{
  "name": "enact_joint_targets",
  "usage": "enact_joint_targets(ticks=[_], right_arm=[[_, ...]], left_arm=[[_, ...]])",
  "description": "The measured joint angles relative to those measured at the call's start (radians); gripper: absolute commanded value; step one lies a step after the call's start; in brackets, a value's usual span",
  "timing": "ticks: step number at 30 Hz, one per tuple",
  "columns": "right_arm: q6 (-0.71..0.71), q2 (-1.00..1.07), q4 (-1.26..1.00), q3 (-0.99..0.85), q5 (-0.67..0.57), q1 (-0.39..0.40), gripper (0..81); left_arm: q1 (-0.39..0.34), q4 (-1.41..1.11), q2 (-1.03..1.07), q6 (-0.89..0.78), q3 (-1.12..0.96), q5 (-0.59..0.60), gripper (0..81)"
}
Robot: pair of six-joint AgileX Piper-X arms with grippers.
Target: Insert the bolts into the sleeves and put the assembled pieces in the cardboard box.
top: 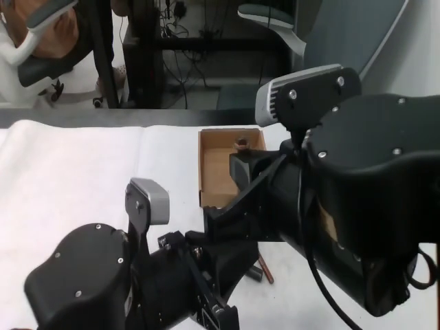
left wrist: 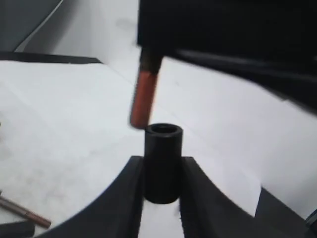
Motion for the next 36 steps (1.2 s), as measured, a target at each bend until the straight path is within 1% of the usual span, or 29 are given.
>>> enact_joint_targets(ticks=[4, 8, 26, 31, 32, 33, 34, 35, 36], right_arm=[[-0.004, -0.004, 0.000, 0.000, 0.000, 0.000, 0.6], [-0.004, -0.004, 0.003, 0.000, 0.000, 0.000, 0.6], [-0.004, -0.004, 0.050, 0.004, -0.007, 0.004, 0.6], [0.052, -0.009, 0.050, 0.018, -0.023, 0.005, 0.0], [0.062, -0.009, 0.048, 0.020, -0.032, 0.005, 2.1], [0.065, -0.009, 0.048, 0.022, -0.040, 0.005, 5.9], [0.066, -0.009, 0.048, 0.021, -0.050, 0.005, 14.4], [0.066, -0.009, 0.050, 0.021, -0.061, 0.005, 21.3], [0.066, -0.009, 0.052, 0.024, -0.076, 0.005, 30.7]], left_arm=[[0.000, 0.050, 0.000, 0.030, 0.000, -0.007, 1.8], [0.000, 0.031, 0.000, 0.040, 0.000, -0.024, 1.8], [0.000, -0.028, 0.000, 0.002, 0.000, -0.025, 1.8], [0.000, -0.045, 0.000, -0.015, 0.006, -0.024, 1.8], [0.000, -0.045, 0.000, -0.017, 0.005, -0.024, 1.8], [0.000, -0.042, 0.000, -0.017, 0.008, -0.021, 1.8], [0.000, -0.042, 0.000, -0.022, 0.010, -0.020, 1.8], [0.000, -0.042, 0.000, -0.022, 0.011, -0.018, 1.8], [0.000, -0.048, 0.000, -0.027, 0.010, -0.015, 1.8]])
